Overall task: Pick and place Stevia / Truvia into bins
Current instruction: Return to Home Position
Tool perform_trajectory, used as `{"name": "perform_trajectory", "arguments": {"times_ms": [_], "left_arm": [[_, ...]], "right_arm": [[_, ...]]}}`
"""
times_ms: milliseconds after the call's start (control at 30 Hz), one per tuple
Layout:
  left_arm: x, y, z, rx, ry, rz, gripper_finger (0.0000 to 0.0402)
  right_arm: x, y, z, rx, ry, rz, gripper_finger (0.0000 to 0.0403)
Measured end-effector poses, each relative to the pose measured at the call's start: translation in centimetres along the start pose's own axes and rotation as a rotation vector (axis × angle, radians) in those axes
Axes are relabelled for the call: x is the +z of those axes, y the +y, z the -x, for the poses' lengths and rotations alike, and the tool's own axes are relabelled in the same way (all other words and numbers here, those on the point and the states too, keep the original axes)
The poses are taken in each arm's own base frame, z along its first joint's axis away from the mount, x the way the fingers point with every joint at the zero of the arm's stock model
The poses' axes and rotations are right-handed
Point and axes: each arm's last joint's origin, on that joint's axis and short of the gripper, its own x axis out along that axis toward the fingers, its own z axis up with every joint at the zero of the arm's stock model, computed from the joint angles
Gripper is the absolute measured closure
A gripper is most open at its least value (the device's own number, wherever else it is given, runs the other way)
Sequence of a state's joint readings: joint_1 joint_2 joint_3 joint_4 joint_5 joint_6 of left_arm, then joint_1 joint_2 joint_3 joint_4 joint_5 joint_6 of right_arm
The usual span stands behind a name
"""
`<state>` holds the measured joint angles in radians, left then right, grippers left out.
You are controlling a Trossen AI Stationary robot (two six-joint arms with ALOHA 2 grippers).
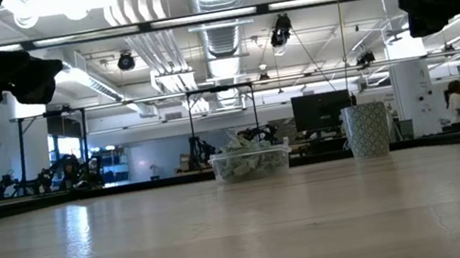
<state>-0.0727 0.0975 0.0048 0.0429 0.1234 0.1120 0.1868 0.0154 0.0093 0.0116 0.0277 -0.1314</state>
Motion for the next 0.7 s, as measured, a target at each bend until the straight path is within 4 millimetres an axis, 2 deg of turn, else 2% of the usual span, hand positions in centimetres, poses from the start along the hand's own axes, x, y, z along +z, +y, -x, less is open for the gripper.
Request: {"name": "perform_trajectory", "arguments": {"times_ms": [700], "left_arm": [[0.00,0.00,0.00,0.000,0.000,0.000,0.0202]], "right_arm": [[0.00,0.00,0.00,0.000,0.000,0.000,0.0277]]}}
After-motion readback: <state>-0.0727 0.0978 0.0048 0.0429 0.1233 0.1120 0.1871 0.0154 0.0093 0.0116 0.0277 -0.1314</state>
